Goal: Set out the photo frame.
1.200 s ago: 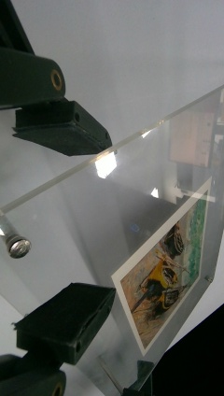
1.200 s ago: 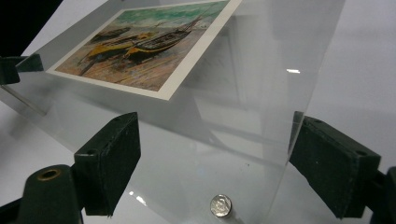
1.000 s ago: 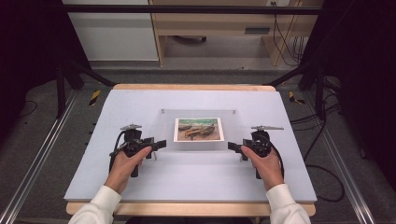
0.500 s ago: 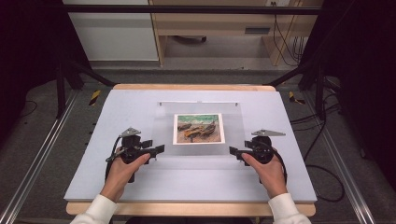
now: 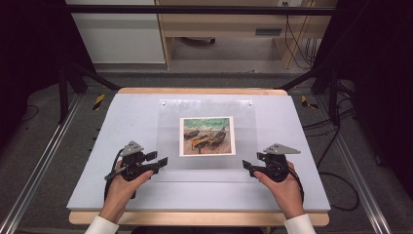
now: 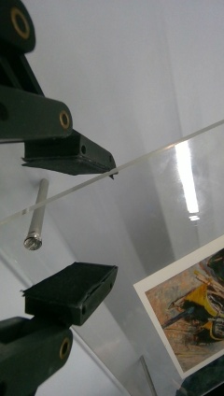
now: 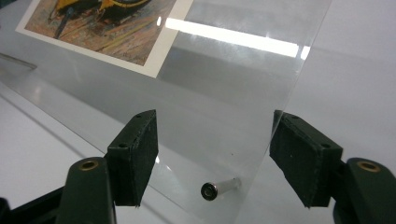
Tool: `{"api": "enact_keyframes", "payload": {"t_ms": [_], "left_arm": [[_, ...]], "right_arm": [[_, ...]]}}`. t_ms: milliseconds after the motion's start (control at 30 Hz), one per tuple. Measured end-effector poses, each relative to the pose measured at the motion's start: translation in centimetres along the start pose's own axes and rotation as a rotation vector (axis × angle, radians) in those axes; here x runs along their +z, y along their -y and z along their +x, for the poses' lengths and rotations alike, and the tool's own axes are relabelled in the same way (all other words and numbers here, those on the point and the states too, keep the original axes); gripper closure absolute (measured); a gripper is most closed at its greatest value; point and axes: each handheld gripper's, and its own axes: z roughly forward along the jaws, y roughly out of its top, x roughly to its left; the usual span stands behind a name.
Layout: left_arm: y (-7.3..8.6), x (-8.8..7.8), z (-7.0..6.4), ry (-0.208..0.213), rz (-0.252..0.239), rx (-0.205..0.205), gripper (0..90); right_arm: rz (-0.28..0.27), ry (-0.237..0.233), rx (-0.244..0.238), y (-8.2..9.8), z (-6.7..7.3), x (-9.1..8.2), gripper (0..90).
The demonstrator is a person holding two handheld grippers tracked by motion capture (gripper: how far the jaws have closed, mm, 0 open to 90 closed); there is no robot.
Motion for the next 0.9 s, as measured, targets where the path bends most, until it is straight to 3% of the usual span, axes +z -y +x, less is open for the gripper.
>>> {"api": "enact_keyframes", "payload": {"t_ms": [367, 900], "left_arm": [[0.9, -0.7, -0.5, -0.02, -0.039, -0.034, 51.6], [1.4, -1.2, -0.8, -0.03, -0.043, -0.034, 56.6]], "right_arm": [[-0.017, 0.026, -0.023, 1.0, 0.7, -0.9, 40.7], [-0.03, 0.054, -0.049, 1.8, 1.2, -1.4, 45.2]]}}
